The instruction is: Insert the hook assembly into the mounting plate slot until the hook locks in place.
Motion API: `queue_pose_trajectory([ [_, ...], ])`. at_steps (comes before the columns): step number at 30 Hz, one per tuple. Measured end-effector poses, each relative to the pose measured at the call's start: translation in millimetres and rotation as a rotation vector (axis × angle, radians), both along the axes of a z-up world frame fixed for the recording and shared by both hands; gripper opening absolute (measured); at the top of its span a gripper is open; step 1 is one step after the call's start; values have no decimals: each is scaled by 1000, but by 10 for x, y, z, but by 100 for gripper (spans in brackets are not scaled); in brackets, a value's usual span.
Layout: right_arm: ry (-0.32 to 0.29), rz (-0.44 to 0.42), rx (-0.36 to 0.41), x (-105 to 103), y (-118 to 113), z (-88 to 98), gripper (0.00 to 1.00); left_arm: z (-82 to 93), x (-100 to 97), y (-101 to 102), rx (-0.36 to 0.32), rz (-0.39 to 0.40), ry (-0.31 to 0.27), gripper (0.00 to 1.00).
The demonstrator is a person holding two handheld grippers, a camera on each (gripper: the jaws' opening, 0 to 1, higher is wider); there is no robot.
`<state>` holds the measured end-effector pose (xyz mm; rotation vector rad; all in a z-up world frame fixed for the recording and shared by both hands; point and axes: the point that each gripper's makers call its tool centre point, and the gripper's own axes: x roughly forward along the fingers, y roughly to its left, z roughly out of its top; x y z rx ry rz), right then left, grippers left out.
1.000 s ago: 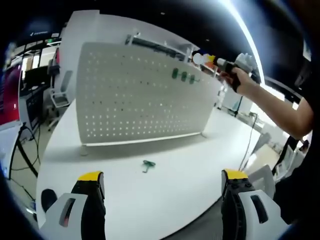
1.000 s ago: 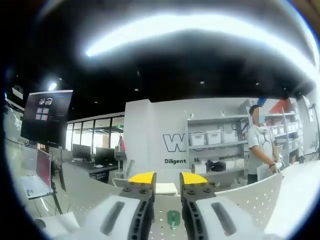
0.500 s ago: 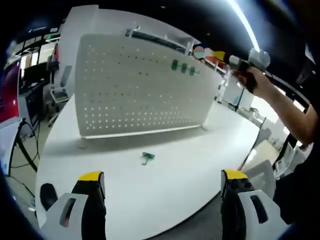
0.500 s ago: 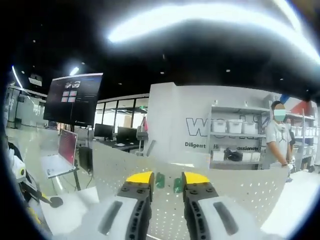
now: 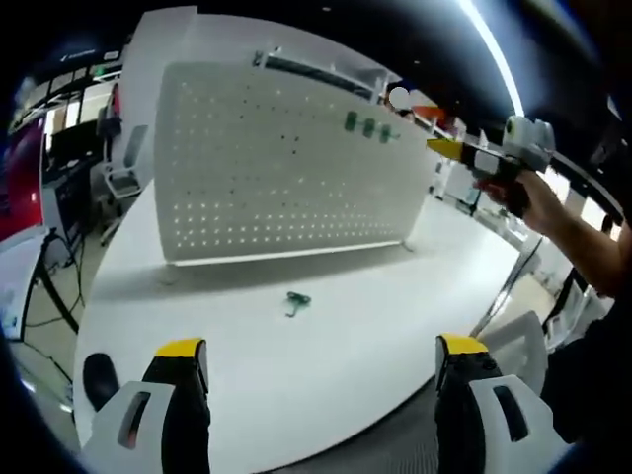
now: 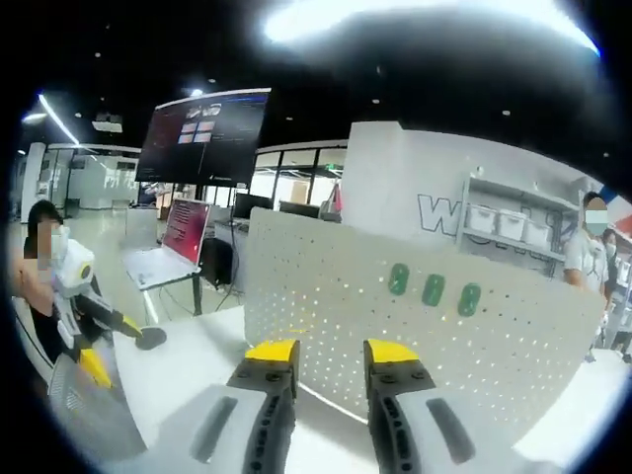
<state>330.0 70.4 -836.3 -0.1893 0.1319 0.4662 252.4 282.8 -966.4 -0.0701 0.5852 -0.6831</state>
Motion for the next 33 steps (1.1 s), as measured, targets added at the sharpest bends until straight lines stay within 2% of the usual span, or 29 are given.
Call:
queue_pose_trajectory([
  [9,125,98,-45,-288,351,-558,24,-91,-8,-36,5,2,22,96],
  [10,160,117,-54,-329,394,-674,24,-99,-9,-44,7,0,24,96],
  [12,191,144,-70,-383,460,-829,24,-117,-8,-50,12,-4,29,96],
  [15,244,157,-139,-432,483,-1111,24,-129,-5,-57,6,-4,34,96],
  [18,309,194,-157,-454,558,-1386,24,-111,7,-77,-14,-2,28,96],
  [22,363,234,-187,-409,625,-1698,24,-151,13,-73,3,-8,38,95],
  [26,395,272,-217,-315,693,-1903,23,-171,23,-59,0,1,45,95],
  [33,442,315,-247,20,850,-2225,21,-185,20,-32,1,15,54,95],
])
